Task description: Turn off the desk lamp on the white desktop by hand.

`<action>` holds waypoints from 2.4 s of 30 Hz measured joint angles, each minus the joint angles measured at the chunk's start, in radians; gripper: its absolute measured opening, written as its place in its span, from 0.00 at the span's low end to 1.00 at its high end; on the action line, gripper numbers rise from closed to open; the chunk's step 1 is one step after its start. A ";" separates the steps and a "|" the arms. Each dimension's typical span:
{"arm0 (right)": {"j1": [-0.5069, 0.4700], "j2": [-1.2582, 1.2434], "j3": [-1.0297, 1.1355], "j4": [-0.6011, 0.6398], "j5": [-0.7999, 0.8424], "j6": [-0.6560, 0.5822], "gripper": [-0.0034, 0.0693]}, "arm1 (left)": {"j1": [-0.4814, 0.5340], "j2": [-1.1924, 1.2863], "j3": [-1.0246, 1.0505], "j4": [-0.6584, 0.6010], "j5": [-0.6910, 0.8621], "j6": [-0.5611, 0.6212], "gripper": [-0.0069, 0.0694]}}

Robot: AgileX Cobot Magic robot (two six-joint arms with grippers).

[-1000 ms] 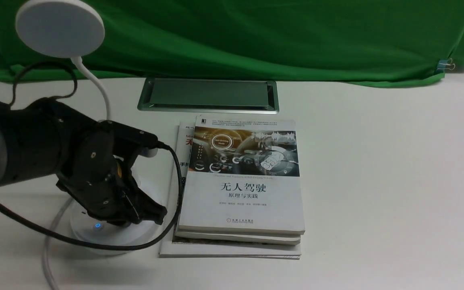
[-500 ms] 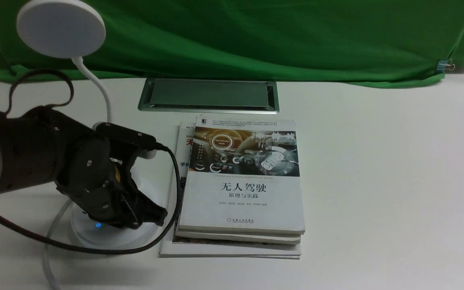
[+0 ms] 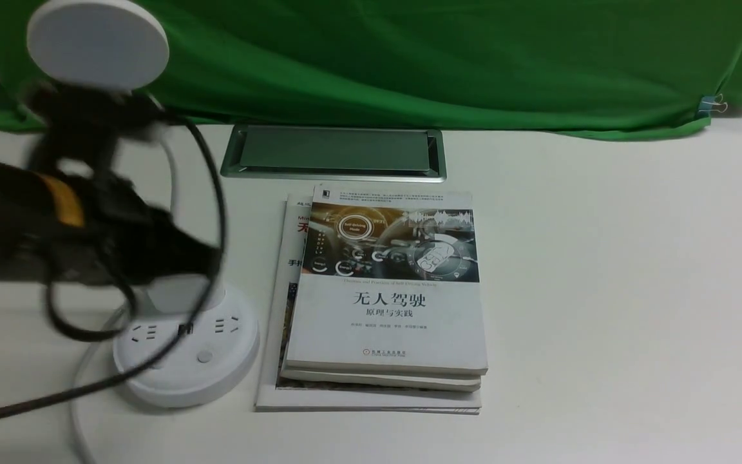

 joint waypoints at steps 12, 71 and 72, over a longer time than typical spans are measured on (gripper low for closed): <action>0.000 0.000 0.000 0.000 0.000 0.000 0.10 | 0.000 -0.231 0.058 0.046 -0.485 0.162 0.12; 0.000 0.000 0.000 0.000 -0.001 0.000 0.10 | 0.379 -1.139 0.899 -0.124 -0.335 0.218 0.12; 0.000 0.000 0.000 0.000 -0.001 0.000 0.10 | 0.379 -1.139 0.899 -0.124 -0.335 0.218 0.12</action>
